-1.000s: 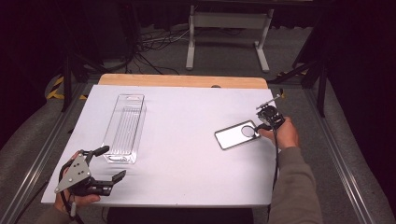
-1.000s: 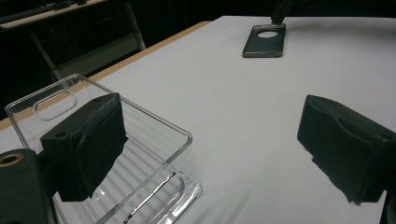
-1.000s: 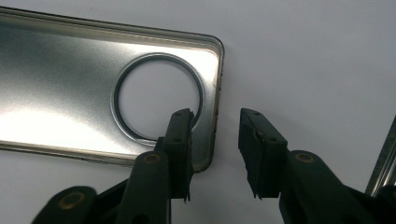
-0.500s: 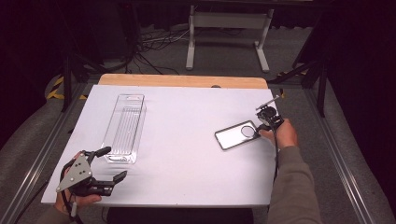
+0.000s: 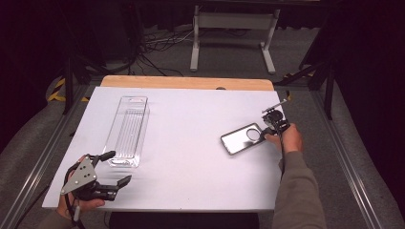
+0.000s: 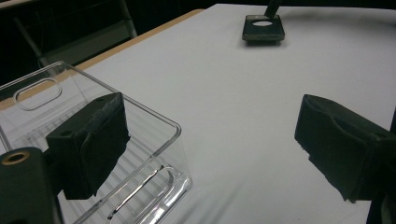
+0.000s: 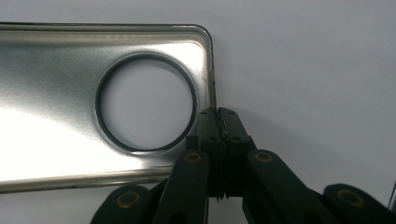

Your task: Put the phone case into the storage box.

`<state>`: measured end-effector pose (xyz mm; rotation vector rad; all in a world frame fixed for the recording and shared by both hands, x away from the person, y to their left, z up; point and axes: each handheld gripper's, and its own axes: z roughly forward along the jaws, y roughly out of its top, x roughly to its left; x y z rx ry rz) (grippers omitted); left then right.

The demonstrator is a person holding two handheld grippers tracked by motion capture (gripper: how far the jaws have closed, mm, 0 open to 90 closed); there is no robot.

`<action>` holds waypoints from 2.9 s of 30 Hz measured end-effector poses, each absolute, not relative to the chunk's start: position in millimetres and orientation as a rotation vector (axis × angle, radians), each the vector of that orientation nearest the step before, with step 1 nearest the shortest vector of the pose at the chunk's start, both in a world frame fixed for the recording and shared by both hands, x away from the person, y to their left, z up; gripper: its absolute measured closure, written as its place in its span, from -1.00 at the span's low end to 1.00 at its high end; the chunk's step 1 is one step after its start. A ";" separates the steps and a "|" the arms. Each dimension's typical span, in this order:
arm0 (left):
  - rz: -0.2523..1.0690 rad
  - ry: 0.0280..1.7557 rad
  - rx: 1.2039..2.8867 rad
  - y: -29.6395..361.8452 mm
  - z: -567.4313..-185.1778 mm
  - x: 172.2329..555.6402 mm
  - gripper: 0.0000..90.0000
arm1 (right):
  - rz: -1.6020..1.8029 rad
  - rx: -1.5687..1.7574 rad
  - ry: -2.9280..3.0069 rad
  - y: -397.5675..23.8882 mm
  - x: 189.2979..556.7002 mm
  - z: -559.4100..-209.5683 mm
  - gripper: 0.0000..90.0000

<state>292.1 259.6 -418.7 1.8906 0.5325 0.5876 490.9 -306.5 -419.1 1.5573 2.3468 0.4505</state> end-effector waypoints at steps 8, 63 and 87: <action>0.583 0.531 1.881 260.2 -417.0 291.3 -0.77 | 0.522 1.620 2.301 -311.1 482.7 -420.5 0.99; 0.593 0.557 1.834 264.8 -400.3 294.6 -0.76 | 0.948 1.277 1.965 -288.1 421.7 -373.2 1.00; 0.595 0.533 1.848 248.4 -386.3 320.7 -0.77 | 0.978 0.999 2.002 -229.1 397.5 -355.2 1.00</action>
